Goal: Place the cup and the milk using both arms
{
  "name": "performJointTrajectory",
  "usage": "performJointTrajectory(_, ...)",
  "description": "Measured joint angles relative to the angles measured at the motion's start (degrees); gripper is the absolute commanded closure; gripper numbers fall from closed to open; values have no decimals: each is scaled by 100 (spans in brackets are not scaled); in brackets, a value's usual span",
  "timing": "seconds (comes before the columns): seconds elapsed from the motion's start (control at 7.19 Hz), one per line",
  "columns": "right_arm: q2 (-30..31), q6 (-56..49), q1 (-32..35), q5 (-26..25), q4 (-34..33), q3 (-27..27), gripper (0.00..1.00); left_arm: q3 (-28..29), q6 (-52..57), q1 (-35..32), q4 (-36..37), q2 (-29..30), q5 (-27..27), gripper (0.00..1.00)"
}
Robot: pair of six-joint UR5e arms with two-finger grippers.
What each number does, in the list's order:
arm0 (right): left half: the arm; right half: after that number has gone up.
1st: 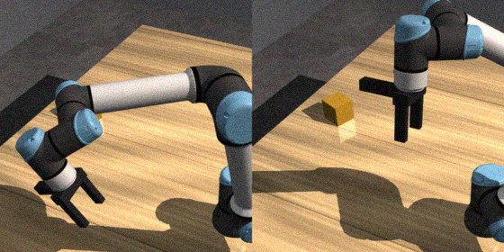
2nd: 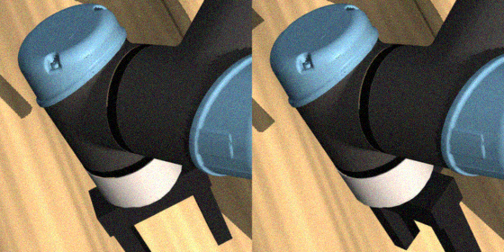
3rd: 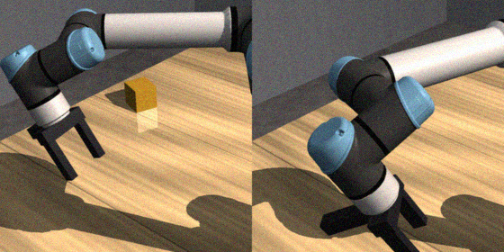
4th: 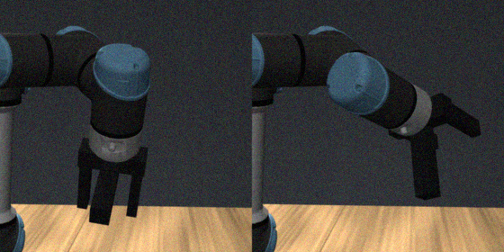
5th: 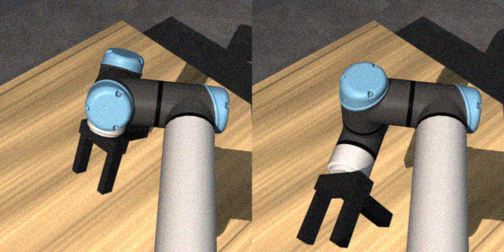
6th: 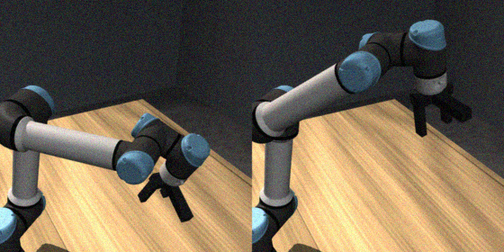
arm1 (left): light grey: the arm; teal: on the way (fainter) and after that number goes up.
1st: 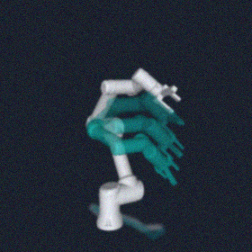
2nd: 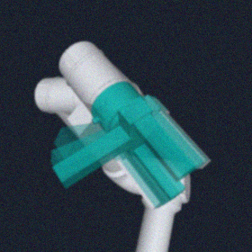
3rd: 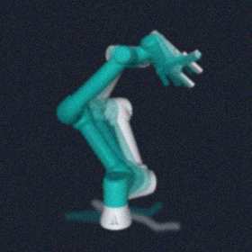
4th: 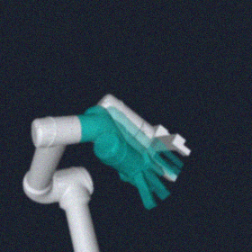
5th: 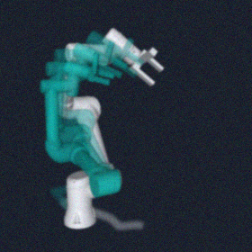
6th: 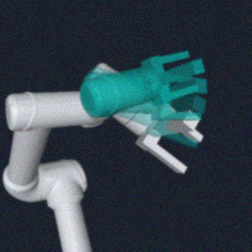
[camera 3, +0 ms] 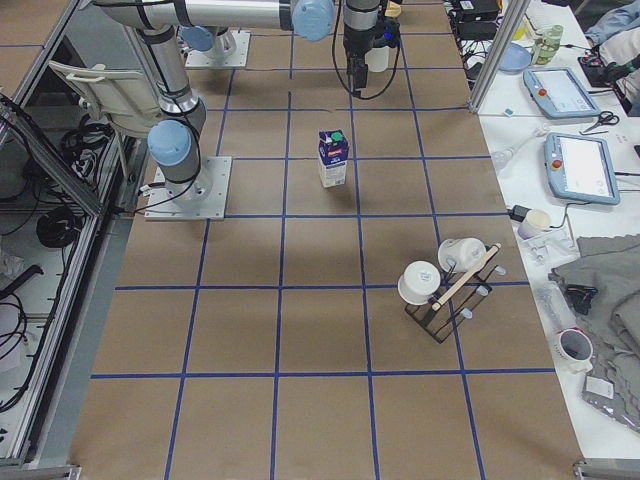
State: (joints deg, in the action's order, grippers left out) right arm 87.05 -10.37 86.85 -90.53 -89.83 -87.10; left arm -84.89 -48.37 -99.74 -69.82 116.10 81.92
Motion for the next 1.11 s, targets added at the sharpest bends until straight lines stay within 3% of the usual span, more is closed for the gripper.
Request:
performJointTrajectory(0.56,4,8,6,0,-2,5,0,-3,-742,-576,290,484,-16,100)
performJointTrajectory(0.7,4,8,6,2,0,3,0,-7,-788,-602,386,554,-33,68)
performJointTrajectory(0.83,4,11,7,5,2,1,0,-11,-806,-612,517,612,-40,5)
performJointTrajectory(1.11,5,16,7,8,8,0,0,-6,-768,-614,649,659,-40,0)
